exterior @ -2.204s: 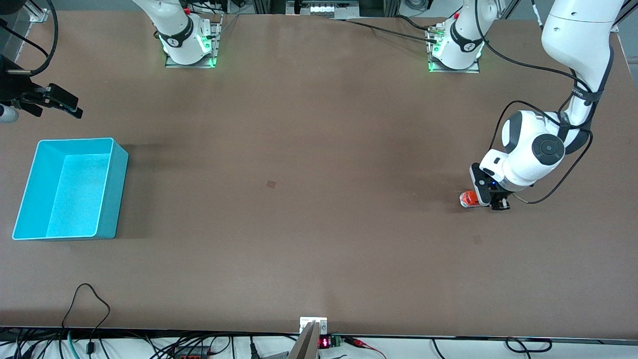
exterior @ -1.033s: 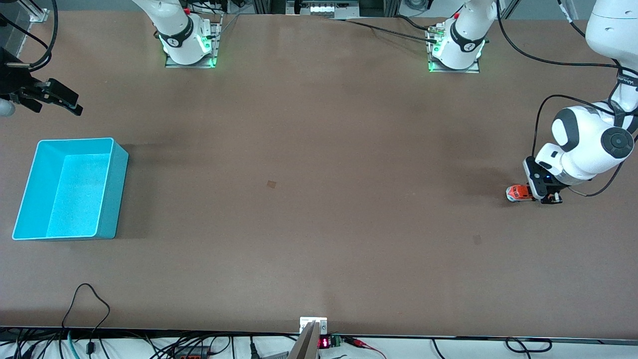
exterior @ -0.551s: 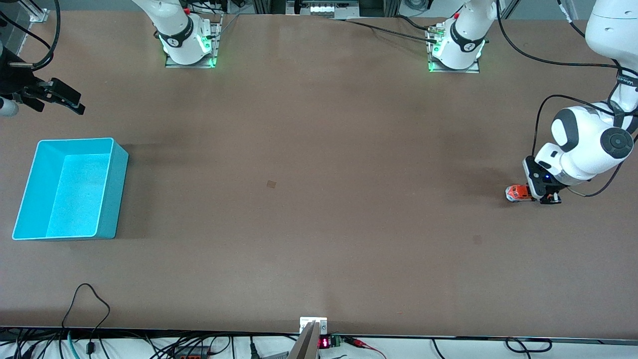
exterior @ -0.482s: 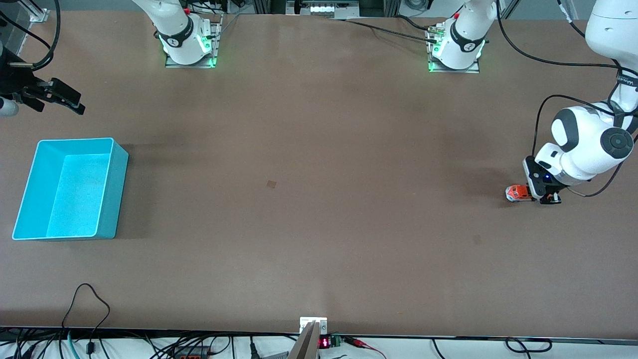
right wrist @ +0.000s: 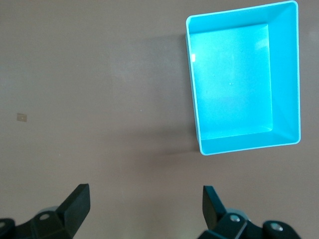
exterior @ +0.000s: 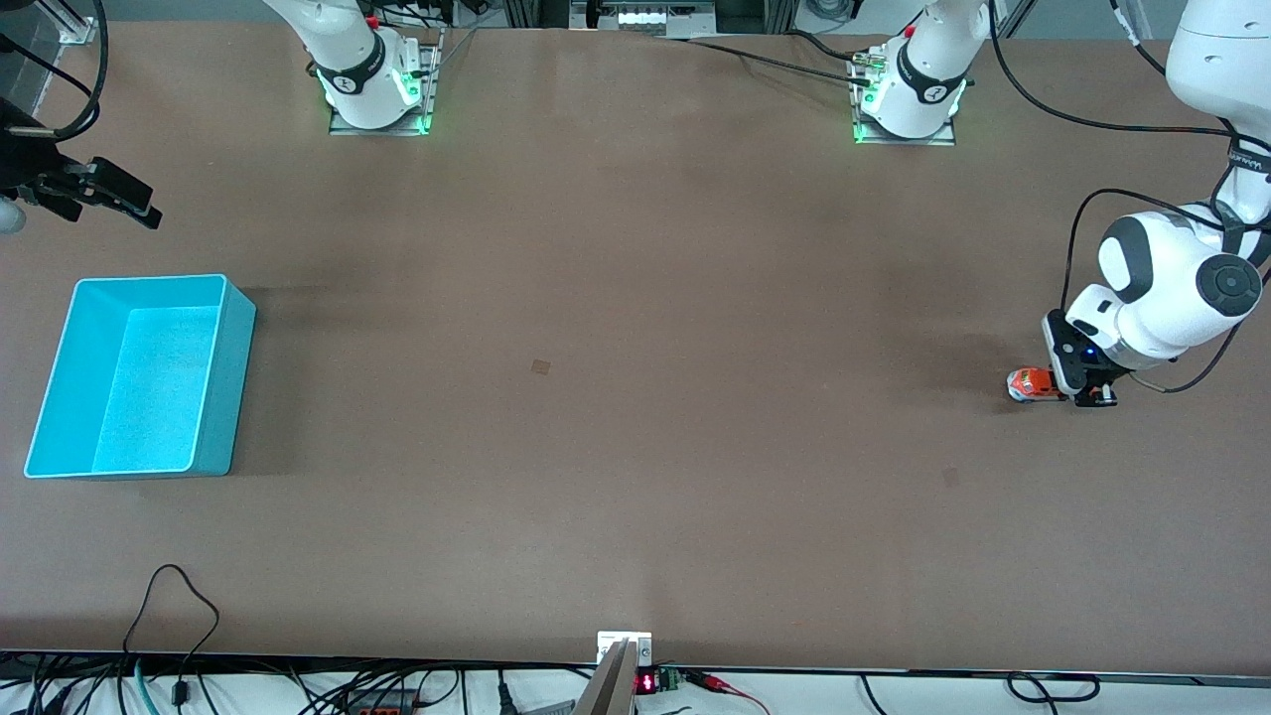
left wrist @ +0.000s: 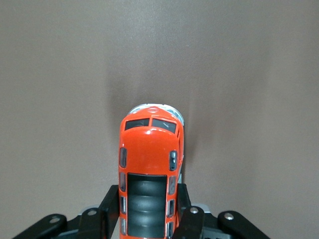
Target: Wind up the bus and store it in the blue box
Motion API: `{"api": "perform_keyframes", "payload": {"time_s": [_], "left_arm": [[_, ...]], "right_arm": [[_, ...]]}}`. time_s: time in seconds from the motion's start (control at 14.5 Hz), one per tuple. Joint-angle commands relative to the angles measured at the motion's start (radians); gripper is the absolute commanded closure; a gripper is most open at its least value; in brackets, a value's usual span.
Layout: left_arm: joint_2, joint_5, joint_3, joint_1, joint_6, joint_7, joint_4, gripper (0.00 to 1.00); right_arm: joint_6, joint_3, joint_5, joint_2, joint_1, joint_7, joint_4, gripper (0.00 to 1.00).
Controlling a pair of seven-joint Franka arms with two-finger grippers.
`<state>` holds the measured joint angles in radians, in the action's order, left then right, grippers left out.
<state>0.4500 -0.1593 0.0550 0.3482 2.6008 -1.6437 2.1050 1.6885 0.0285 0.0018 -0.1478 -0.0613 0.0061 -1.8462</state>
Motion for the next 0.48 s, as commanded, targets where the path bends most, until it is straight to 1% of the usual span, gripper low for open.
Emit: {"api": "perform_keyframes", "payload": {"time_s": [0.0, 0.41], "left_arm": [[0.047, -0.020, 0.008, 0.009, -0.008, -0.019, -0.014, 0.81], [0.047, -0.008, 0.008, 0.015, -0.008, 0.002, -0.016, 0.81]], "right_arm": [[-0.016, -0.002, 0.006, -0.004, -0.003, 0.014, -0.007, 0.00], [-0.016, -0.002, 0.006, -0.003, -0.003, 0.014, -0.005, 0.00]]}}
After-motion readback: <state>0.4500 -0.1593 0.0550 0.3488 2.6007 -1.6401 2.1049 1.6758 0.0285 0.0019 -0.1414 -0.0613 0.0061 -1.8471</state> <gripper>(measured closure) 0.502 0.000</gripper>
